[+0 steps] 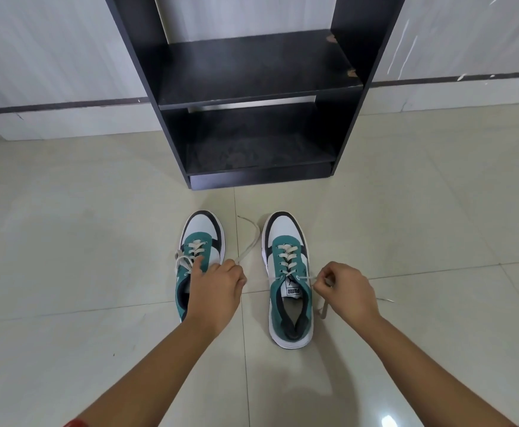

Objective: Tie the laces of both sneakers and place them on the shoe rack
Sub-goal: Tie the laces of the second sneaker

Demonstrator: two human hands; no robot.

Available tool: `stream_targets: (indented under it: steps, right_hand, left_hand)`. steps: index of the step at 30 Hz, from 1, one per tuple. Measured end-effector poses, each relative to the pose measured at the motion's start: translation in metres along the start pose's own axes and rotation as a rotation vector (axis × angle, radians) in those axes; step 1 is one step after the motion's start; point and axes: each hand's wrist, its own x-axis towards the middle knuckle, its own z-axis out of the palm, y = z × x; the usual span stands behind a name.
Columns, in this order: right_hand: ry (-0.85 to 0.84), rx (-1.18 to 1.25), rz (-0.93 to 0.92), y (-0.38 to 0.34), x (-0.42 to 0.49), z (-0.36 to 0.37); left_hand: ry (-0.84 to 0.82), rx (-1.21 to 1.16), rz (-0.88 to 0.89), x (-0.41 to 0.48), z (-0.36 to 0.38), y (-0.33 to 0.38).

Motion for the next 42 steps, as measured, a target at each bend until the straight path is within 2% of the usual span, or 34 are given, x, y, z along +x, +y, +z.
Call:
stream_targets:
  steps: [7,9,11,13,14,16,18,21,23,25,30,34,39,42]
  right_hand:
    - [-0.012,-0.038,-0.019,-0.005,0.0,0.006]
    - [-0.037,-0.057,-0.063,-0.003,-0.001,0.008]
    - [-0.013,-0.072,-0.124,0.0,-0.005,0.008]
    - [0.114,-0.093,-0.182,0.001,-0.013,0.006]
    - [0.157,-0.088,-0.174,0.0,-0.016,0.003]
    - [0.114,-0.046,-0.064,-0.005,-0.024,0.002]
    - [0.0,0.11,0.062,-0.009,-0.028,0.008]
    - [-0.086,0.611,0.315,-0.017,-0.024,0.012]
    - [-0.132,0.921,0.495,-0.025,-0.019,0.007]
    - [-0.171,1.022,0.586,-0.03,-0.017,0.006]
    - [-0.159,0.917,0.607,-0.028,-0.021,0.022]
    - [-0.119,0.955,0.627,-0.036,-0.017,0.021]
    - [0.003,1.085,0.679,-0.046,-0.011,0.02]
    - [0.017,1.193,0.588,-0.05,-0.011,0.014]
  left_hand:
    - [-0.043,-0.032,-0.044,0.003,-0.007,0.003]
    - [0.004,-0.051,-0.022,0.004,-0.007,0.005]
    - [0.124,-0.085,0.01,0.003,-0.006,0.01]
    - [0.197,-0.232,0.012,-0.005,-0.01,0.022]
    - [0.16,-0.362,-0.035,-0.009,-0.012,0.029]
    - [-0.057,-0.678,-0.23,-0.012,-0.008,0.041]
    - [-0.218,-0.976,-0.401,-0.009,-0.004,0.049]
    - [-0.273,-1.277,-0.55,-0.001,-0.01,0.06]
    - [-0.309,-1.427,-0.601,0.006,-0.017,0.064]
    - [-0.34,-1.497,-0.614,0.01,-0.023,0.068]
    - [-0.248,-1.486,-0.634,0.014,-0.02,0.074]
    - [-0.177,-1.46,-0.671,0.017,-0.019,0.072]
    - [-0.216,-1.204,-0.515,0.024,-0.003,0.069]
    - [-0.231,-1.086,-0.438,0.03,0.003,0.067]
